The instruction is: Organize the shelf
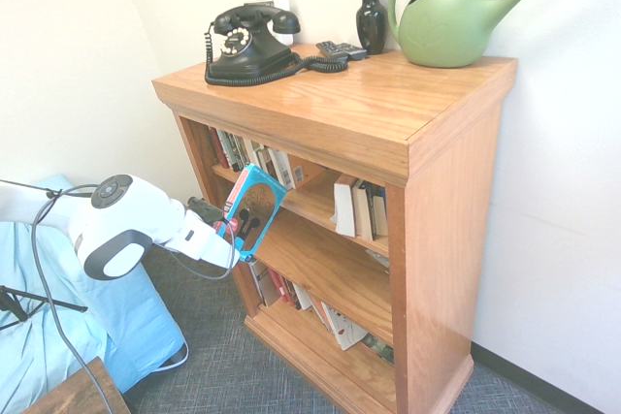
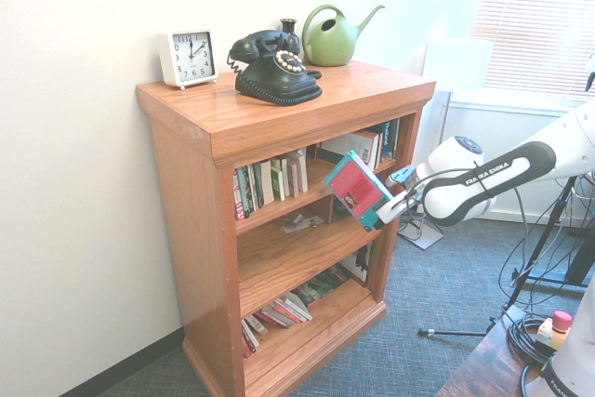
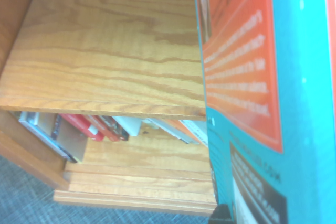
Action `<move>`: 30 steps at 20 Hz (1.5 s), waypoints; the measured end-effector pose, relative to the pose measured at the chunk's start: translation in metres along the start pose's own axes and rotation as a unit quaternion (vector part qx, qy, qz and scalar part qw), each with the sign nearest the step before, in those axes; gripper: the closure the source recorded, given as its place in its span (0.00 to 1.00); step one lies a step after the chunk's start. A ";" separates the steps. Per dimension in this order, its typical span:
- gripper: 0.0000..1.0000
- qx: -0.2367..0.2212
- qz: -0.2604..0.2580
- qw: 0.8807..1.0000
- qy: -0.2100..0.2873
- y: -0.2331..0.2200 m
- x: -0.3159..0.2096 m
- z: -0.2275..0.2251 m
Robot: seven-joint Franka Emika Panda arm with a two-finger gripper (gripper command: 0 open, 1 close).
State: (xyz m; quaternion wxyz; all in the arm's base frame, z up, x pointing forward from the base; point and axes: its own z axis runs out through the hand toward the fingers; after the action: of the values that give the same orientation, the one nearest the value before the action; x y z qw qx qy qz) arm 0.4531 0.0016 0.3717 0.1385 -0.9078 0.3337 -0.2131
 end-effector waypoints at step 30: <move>1.00 -0.006 -0.005 0.998 -0.061 -0.062 0.058 0.025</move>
State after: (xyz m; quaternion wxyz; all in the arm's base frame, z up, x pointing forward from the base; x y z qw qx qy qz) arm 0.5390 0.0118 0.3914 0.1518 -0.9216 0.3211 -0.1564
